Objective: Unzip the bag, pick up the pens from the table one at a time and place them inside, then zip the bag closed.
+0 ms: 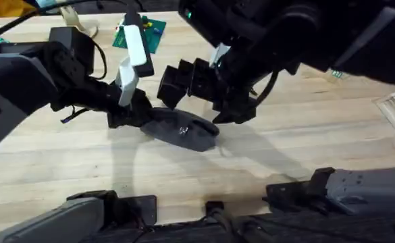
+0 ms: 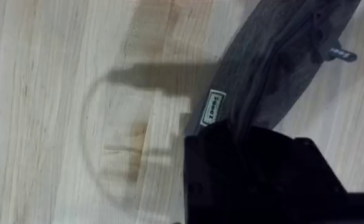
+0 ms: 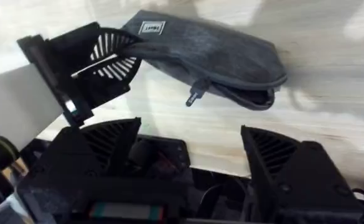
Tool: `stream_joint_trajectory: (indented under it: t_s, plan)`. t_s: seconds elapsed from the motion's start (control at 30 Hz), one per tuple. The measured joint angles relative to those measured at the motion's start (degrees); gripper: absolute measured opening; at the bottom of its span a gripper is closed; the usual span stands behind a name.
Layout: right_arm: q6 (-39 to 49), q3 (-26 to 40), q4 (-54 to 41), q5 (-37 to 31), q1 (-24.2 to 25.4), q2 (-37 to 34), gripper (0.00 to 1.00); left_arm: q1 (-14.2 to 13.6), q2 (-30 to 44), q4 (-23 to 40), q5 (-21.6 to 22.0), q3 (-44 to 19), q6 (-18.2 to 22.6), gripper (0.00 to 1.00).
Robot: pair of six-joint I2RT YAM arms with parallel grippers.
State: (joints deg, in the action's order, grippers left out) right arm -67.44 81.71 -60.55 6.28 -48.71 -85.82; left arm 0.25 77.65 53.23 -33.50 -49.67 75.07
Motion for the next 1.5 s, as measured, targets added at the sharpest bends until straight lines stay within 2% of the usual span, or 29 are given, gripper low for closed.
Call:
stream_joint_trajectory:
  t_s: [0.57, 0.87, 1.03, 1.13, 1.27, 1.5]
  plan:
    - [-6.2, 0.0, -0.2, -3.4, -1.8, -7.1, 0.919, 0.0, 0.0, -0.1, -0.1, 0.0, 0.0, 0.042]
    - [-9.0, 0.0, 0.5, -1.0, -1.8, -10.2, 0.847, 0.0, 0.0, -0.2, -0.2, 0.0, 0.0, 0.042]
    - [-10.8, 0.0, 0.9, 0.3, -1.8, -11.9, 0.84, 0.0, 0.0, -0.6, -0.4, 0.0, 0.0, 0.042]
    - [-12.2, 0.0, 2.2, 0.7, -1.8, -12.6, 0.796, 0.0, 0.0, -0.8, -0.4, 0.0, 0.0, 0.042]
    - [-22.7, 0.1, 2.5, 2.3, -1.8, -13.6, 0.684, 0.0, 0.0, -1.0, -0.6, 0.0, 0.0, 0.042]
    - [-29.0, 0.1, 3.0, 2.7, -1.8, -15.7, 0.604, 0.0, 0.0, -1.6, -1.2, 0.0, 0.0, 0.042]
